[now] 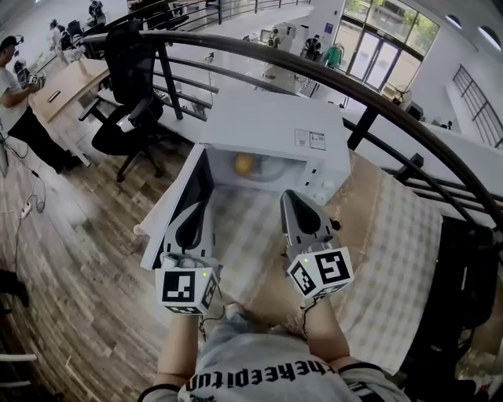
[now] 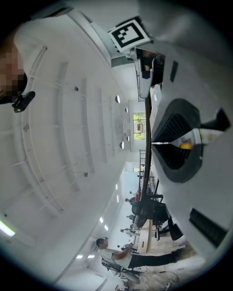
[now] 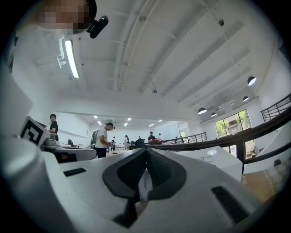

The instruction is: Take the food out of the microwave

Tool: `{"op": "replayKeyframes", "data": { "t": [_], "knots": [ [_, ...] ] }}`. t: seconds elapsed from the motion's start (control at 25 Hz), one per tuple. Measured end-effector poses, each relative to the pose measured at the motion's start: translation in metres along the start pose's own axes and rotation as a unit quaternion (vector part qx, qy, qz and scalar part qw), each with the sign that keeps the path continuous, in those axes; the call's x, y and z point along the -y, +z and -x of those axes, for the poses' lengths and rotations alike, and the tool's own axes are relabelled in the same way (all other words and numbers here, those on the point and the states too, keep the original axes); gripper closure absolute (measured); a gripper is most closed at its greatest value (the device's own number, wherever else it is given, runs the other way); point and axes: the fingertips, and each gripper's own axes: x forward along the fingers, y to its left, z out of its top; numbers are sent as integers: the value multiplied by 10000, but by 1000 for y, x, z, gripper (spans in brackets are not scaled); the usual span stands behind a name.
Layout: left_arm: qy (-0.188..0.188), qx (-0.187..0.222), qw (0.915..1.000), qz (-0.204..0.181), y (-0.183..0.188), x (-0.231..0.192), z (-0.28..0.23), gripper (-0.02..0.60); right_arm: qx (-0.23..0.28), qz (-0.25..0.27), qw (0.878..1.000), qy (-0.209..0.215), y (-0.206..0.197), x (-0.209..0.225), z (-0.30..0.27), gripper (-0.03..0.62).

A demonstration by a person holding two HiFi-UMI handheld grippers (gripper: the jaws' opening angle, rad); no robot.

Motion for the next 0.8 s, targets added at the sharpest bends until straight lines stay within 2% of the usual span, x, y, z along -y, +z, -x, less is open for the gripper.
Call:
{"op": "replayKeyframes", "data": {
  "t": [0.52,0.8],
  "knots": [
    [-575,-462,9971,200,-49,-6,-39,568,-346,-86,9984,-442,-40,12,-22,589],
    [-739,-731,9941,324,-80,-9,-53,568,-481,-183,9961,-717,-59,26,-27,589]
  ]
}}
